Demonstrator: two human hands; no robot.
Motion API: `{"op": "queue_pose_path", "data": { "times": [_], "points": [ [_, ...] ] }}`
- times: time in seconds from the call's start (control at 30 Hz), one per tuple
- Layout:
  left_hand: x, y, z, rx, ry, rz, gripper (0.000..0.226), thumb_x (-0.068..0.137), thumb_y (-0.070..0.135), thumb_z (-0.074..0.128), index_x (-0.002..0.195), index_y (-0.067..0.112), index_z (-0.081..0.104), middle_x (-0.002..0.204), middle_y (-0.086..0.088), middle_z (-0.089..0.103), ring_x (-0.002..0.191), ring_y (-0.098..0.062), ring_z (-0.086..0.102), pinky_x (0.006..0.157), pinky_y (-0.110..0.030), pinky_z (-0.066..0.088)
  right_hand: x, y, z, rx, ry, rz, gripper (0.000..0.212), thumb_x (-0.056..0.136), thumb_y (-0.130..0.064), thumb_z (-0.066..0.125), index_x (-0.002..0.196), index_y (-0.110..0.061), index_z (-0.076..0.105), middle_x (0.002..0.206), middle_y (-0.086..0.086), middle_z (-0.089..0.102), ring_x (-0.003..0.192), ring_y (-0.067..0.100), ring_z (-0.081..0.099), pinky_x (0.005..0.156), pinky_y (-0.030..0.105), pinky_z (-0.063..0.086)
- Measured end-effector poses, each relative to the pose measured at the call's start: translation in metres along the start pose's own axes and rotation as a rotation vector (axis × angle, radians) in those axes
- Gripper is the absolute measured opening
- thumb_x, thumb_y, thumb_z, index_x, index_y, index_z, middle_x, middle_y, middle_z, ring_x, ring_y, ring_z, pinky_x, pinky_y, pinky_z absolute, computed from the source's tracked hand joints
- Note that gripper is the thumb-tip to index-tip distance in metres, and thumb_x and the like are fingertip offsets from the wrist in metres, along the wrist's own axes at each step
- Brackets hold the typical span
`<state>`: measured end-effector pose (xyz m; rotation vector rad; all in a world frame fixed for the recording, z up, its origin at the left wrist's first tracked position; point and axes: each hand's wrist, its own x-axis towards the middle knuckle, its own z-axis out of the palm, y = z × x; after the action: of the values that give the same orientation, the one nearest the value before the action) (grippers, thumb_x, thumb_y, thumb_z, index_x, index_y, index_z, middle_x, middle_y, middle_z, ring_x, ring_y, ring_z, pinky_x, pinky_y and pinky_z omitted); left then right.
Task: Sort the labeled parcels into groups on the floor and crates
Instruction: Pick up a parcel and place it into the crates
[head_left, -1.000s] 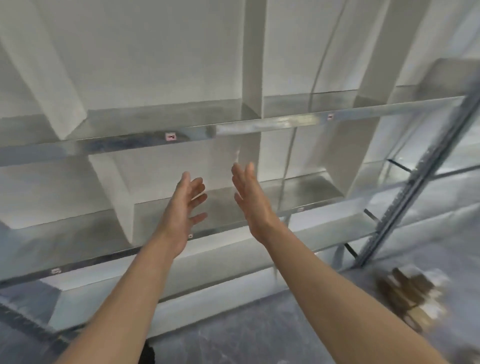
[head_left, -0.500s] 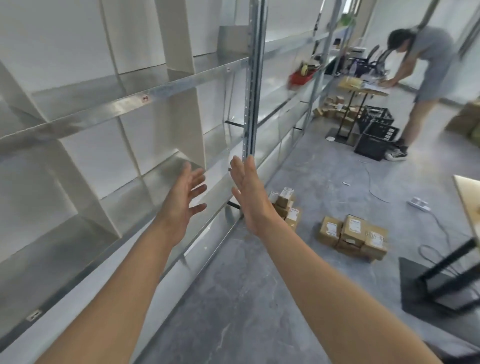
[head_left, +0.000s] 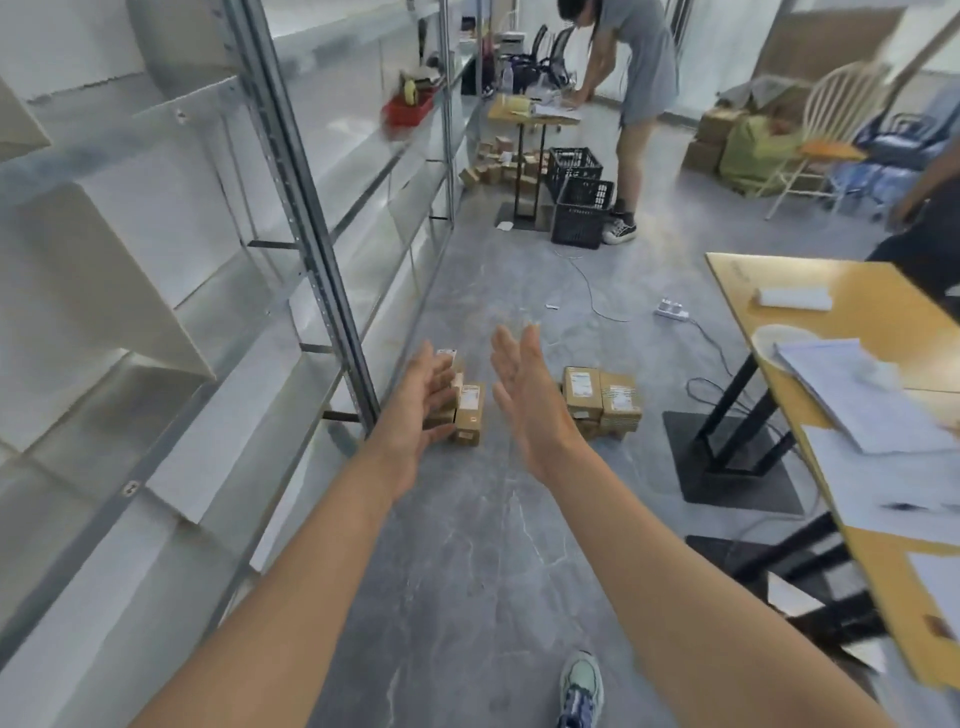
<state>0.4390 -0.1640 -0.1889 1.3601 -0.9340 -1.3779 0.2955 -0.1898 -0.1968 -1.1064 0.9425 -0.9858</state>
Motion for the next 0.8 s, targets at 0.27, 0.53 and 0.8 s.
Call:
{"op": "queue_pose_path", "data": {
  "times": [0.27, 0.53, 0.8],
  "points": [
    [0.132, -0.014, 0.113, 0.041, -0.090, -0.116, 0.070, 0.099, 0.072, 0.030, 0.149, 0.027, 0.050, 0.150, 0.007, 0.052, 0.133, -0.010, 0.052, 0.105, -0.040, 0.045, 0.087, 0.014, -0.147, 0.044, 0.130, 0.079, 0.074, 0.104, -0.070, 0.014, 0.165, -0.030, 0.022, 0.171, -0.015, 0.021, 0.156, 0.002, 0.019, 0.131, 0.040, 0.013],
    [0.239, -0.025, 0.183, 0.059, -0.084, -0.206, 0.071, 0.096, 0.075, 0.031, 0.145, 0.029, 0.052, 0.148, 0.009, 0.052, 0.134, -0.010, 0.050, 0.114, -0.046, 0.041, 0.167, 0.021, -0.257, 0.065, 0.206, 0.199, 0.076, 0.100, -0.075, 0.019, 0.164, -0.035, 0.027, 0.169, -0.018, 0.025, 0.156, 0.003, 0.021, 0.129, 0.035, 0.016],
    [0.362, -0.034, 0.214, 0.087, -0.114, -0.301, 0.045, 0.102, 0.068, 0.028, 0.123, 0.040, 0.056, 0.132, 0.015, 0.058, 0.132, -0.010, 0.051, 0.114, -0.047, 0.040, 0.271, 0.038, -0.329, 0.065, 0.291, 0.275, 0.082, 0.096, -0.079, 0.019, 0.165, -0.035, 0.023, 0.171, -0.014, 0.024, 0.156, 0.004, 0.022, 0.130, 0.039, 0.014]
  ]
}}
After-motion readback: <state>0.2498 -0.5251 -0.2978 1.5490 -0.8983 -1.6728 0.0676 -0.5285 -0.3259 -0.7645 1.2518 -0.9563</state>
